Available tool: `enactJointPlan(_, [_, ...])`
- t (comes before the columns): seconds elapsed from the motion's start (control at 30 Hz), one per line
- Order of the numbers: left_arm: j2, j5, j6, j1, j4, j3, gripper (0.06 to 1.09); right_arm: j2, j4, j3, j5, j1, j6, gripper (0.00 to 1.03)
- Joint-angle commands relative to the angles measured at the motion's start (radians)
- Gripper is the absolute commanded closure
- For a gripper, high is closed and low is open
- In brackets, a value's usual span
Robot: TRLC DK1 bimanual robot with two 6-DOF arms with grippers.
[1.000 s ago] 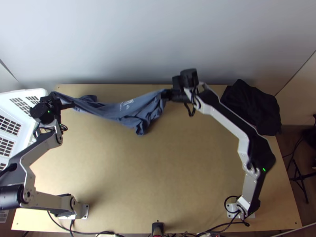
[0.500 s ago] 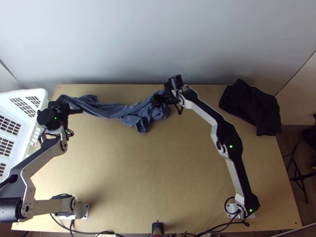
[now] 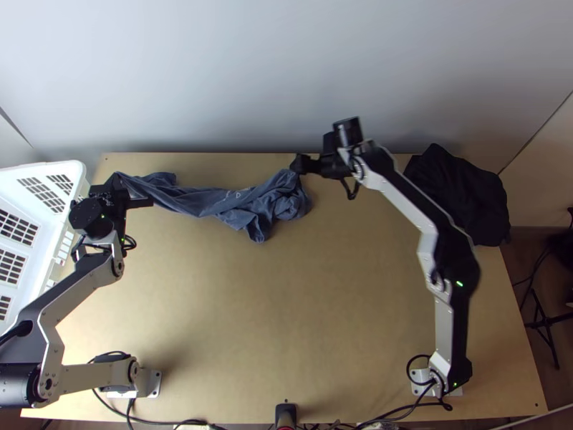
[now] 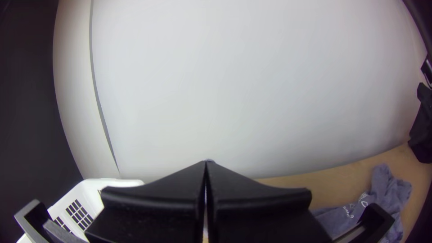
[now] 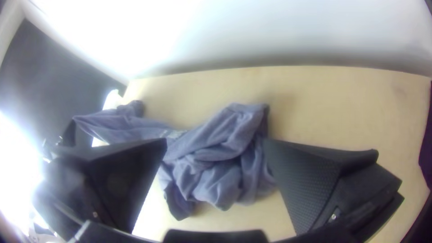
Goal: Fold the t-shirt
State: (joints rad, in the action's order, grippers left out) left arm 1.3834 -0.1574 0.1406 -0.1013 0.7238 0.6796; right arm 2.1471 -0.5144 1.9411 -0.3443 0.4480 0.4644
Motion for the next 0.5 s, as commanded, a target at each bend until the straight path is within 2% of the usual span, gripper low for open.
enactJointPlan(0.0, [0.0, -0.001, -0.015, 0.003, -0.003, 0.0, 1.05, -0.222, 0.03, -0.18, -0.027, -0.003, 0.053, 0.03])
enactJointPlan(0.17, [0.008, -0.001, -0.026, 0.008, -0.003, 0.014, 1.05, -0.286, 0.042, -0.366, -0.036, 0.149, -0.012, 0.03])
enactJointPlan(0.47, [0.02, -0.002, -0.027, -0.009, 0.0, 0.024, 1.05, -0.204, 0.057, -0.422, -0.036, 0.324, -0.018, 0.04])
